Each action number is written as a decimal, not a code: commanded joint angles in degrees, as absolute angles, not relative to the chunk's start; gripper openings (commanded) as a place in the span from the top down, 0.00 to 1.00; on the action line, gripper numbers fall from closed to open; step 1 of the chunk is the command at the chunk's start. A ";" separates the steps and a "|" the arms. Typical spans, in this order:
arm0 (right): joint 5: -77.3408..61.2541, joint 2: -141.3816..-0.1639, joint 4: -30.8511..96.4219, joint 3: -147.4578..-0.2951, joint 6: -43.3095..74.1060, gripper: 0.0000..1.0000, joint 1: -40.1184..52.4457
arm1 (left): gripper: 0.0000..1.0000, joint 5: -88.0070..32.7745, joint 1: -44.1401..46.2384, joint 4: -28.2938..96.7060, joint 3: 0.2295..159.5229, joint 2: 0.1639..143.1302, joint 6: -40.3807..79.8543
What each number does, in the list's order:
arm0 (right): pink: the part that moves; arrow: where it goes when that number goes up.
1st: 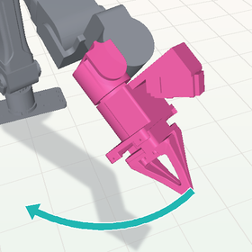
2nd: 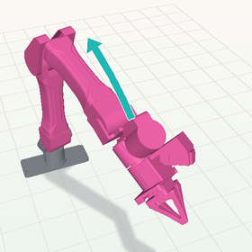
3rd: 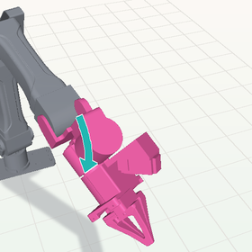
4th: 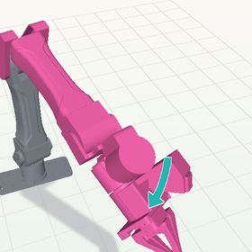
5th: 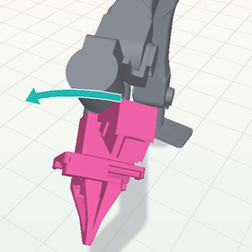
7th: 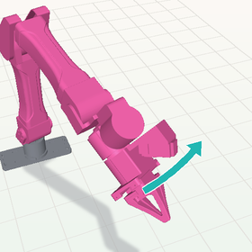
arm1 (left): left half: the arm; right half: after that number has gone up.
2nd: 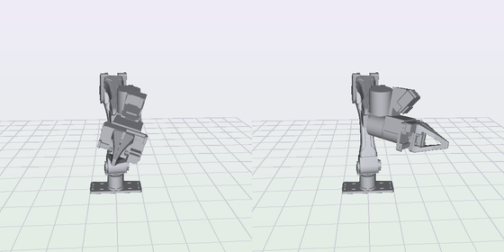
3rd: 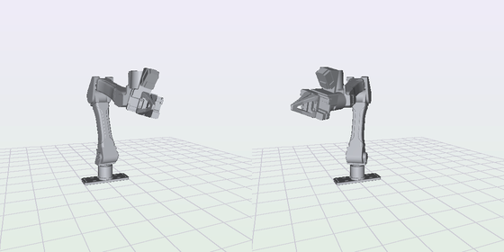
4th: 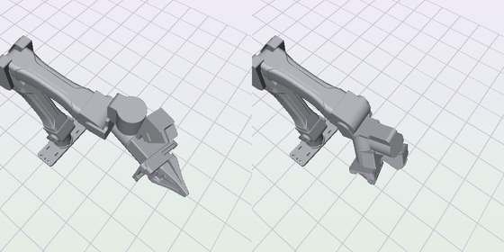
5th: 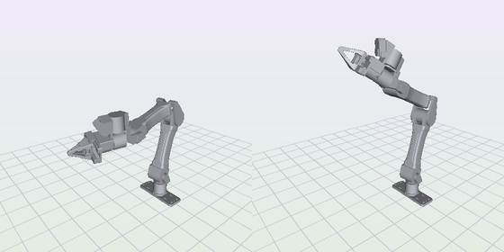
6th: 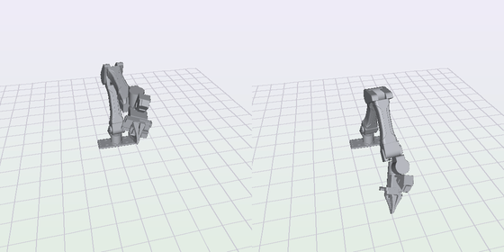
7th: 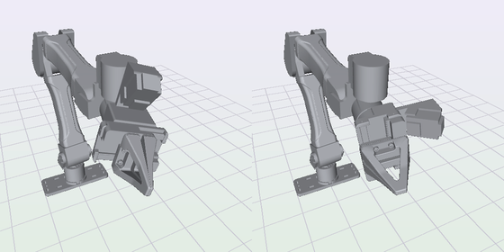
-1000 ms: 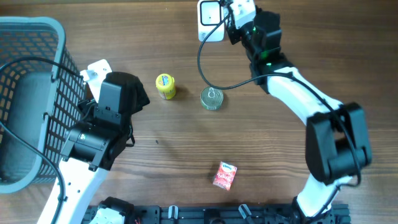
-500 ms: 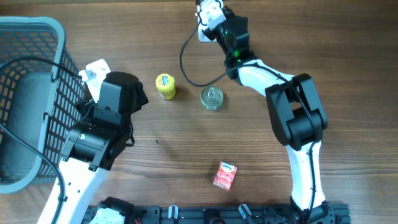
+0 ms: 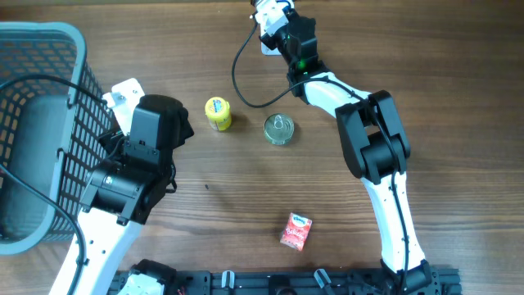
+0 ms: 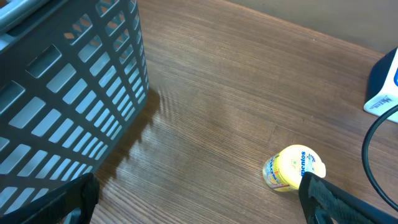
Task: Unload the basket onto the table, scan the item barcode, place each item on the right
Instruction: 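Carry the package to the right side of the table and set it down, then move the right gripper over the green-lidded tin, then lower the right gripper and grasp the green-lidded tin, then lift the tin up to the white scanner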
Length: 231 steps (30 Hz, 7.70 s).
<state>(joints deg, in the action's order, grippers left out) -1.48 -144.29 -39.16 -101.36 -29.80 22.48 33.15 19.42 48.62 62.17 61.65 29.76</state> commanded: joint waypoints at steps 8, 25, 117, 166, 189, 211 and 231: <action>-3.84 -144.97 -38.33 -103.68 -37.17 0.93 21.69 | 0.00 34.20 19.09 48.66 61.69 61.63 30.72; 23.38 -113.45 3.66 -103.66 -27.86 0.95 18.13 | 0.00 34.20 19.09 50.59 61.69 61.63 30.70; 2.90 -120.64 32.34 -83.02 37.43 0.04 34.74 | 0.00 28.08 10.74 51.33 61.69 54.17 29.43; -22.76 -120.33 47.05 -83.50 43.40 0.50 34.52 | 0.00 25.93 10.74 51.99 61.69 56.10 29.43; -35.27 -120.11 68.05 -92.79 31.53 0.60 34.44 | 0.00 25.06 10.74 52.16 61.69 59.27 29.45; -1.17 -120.14 31.46 -93.91 19.31 0.60 28.91 | 0.00 23.55 10.74 51.94 61.69 59.27 30.52; 9.19 -132.29 -27.53 -93.91 -4.29 0.63 25.02 | 0.00 23.62 10.74 50.33 61.69 64.73 30.52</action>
